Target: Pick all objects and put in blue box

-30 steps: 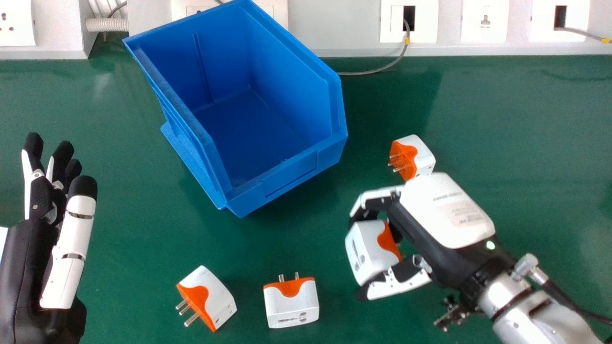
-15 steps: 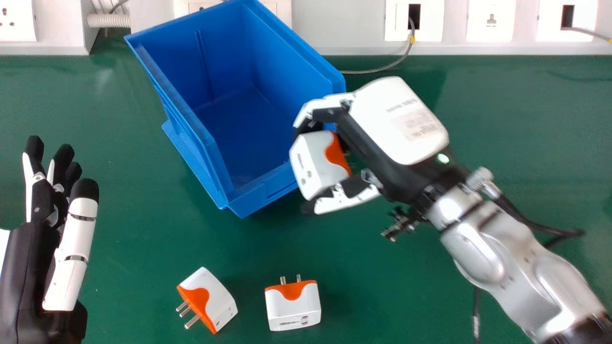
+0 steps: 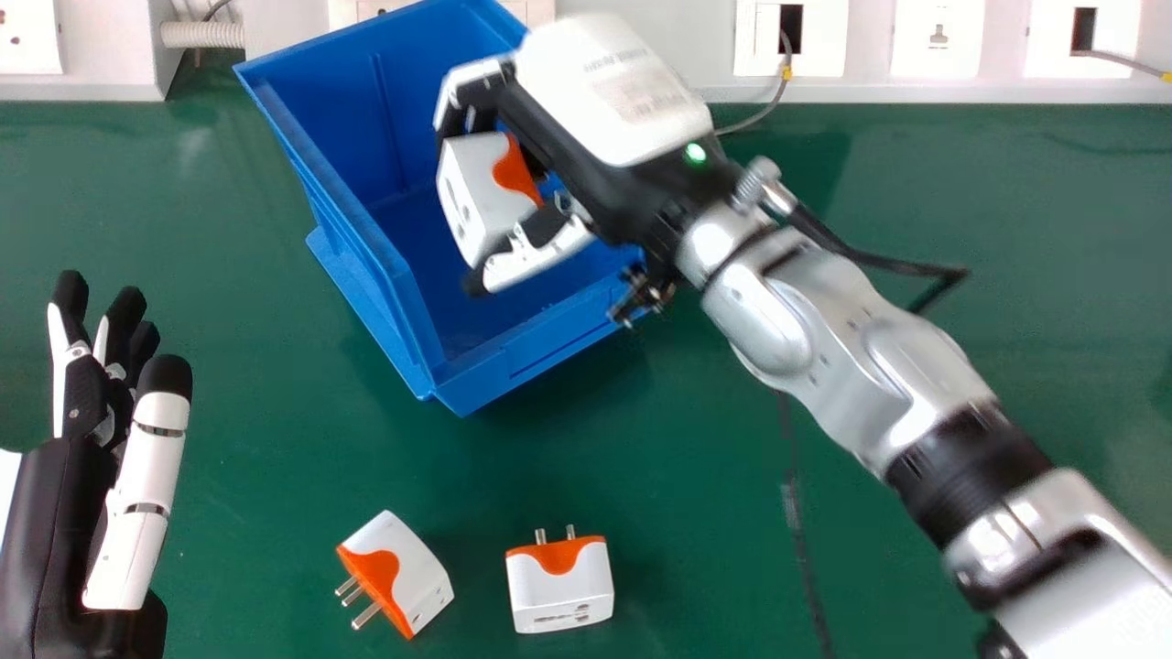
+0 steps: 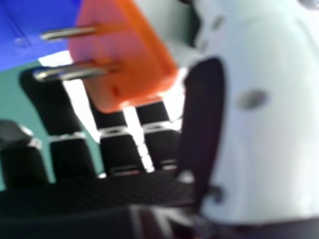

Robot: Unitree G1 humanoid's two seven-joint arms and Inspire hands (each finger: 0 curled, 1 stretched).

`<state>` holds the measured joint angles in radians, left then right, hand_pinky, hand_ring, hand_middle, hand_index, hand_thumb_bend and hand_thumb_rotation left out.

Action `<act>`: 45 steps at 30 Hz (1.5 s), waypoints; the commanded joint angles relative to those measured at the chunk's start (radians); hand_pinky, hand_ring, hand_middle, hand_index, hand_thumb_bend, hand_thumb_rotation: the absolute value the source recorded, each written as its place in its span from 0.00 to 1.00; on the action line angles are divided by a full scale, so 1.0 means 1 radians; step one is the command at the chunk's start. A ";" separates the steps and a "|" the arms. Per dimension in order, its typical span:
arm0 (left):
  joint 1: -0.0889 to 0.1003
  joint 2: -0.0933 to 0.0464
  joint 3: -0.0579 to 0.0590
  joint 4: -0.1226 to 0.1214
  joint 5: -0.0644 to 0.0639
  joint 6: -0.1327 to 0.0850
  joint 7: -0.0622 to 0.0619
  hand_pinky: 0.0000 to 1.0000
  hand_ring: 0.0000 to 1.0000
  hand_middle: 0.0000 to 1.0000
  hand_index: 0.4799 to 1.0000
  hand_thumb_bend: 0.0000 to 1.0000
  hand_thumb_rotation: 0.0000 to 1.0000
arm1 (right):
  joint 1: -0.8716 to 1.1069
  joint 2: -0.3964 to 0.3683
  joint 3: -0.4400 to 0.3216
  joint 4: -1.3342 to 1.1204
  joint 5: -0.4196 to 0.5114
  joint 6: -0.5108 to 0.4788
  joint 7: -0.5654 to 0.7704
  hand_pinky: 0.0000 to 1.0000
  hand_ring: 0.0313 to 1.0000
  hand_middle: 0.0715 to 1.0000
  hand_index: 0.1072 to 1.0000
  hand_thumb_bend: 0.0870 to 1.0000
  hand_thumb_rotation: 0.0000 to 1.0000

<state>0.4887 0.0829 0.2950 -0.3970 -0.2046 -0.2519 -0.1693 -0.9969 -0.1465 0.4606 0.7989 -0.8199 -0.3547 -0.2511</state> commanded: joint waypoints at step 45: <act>0.053 -0.048 -0.038 -0.061 0.041 -0.024 0.039 1.00 1.00 1.00 0.99 0.37 0.76 | -0.302 0.134 0.166 0.456 -0.017 0.244 -0.010 0.74 0.85 0.90 0.86 0.58 0.48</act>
<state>0.5425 0.0269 0.2563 -0.4435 -0.1660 -0.2591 -0.1308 -1.2829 -0.0050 0.6375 1.2851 -0.8546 -0.1187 -0.2433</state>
